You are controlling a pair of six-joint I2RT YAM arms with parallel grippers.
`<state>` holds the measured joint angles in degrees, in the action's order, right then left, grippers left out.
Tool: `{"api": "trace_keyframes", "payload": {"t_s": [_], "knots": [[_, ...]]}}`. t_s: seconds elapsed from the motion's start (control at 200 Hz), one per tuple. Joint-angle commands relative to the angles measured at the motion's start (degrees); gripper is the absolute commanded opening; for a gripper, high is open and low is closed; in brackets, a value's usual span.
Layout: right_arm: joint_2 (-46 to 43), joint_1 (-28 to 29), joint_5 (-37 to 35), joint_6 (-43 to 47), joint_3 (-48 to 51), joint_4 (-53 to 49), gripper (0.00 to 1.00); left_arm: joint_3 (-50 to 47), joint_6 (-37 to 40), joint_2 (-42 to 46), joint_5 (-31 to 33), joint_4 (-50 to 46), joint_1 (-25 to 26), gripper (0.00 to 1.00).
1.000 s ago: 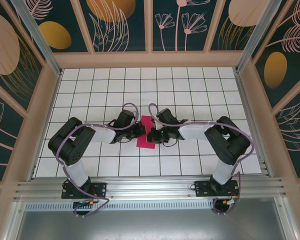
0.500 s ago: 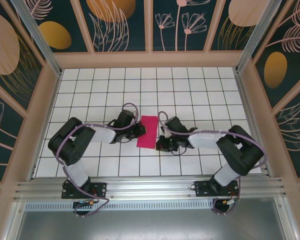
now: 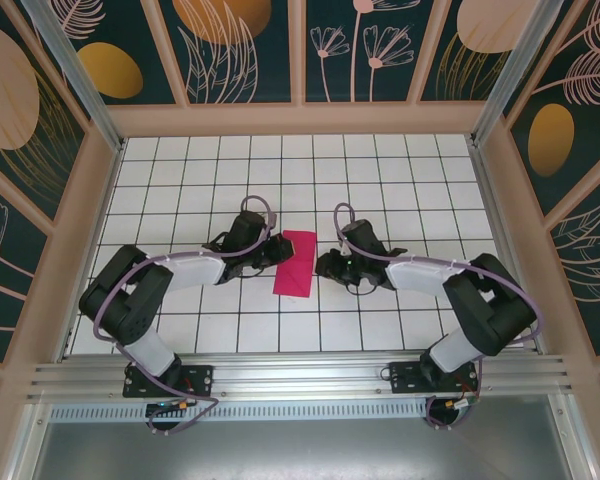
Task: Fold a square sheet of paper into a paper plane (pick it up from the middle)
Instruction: Fold the triangle a second time at the center of the table.
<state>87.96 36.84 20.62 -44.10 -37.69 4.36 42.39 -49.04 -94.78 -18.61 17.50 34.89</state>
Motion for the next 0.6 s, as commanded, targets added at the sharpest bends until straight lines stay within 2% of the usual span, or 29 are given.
{"api": "trace_keyframes", "payload": {"t_s": [0.0, 0.59], "knots": [[0.9, -0.3, 2.5, -1.2, -1.3, 3.7, 0.33, 0.3, 1.3, 1.4, 0.8, -2.9, 0.4, 0.11], [8.4, -0.3, 5.3, 0.2, -5.9, 4.6, 0.34, 0.6, 0.9, -4.5, 0.5, -3.3, 0.7, 0.07]]}}
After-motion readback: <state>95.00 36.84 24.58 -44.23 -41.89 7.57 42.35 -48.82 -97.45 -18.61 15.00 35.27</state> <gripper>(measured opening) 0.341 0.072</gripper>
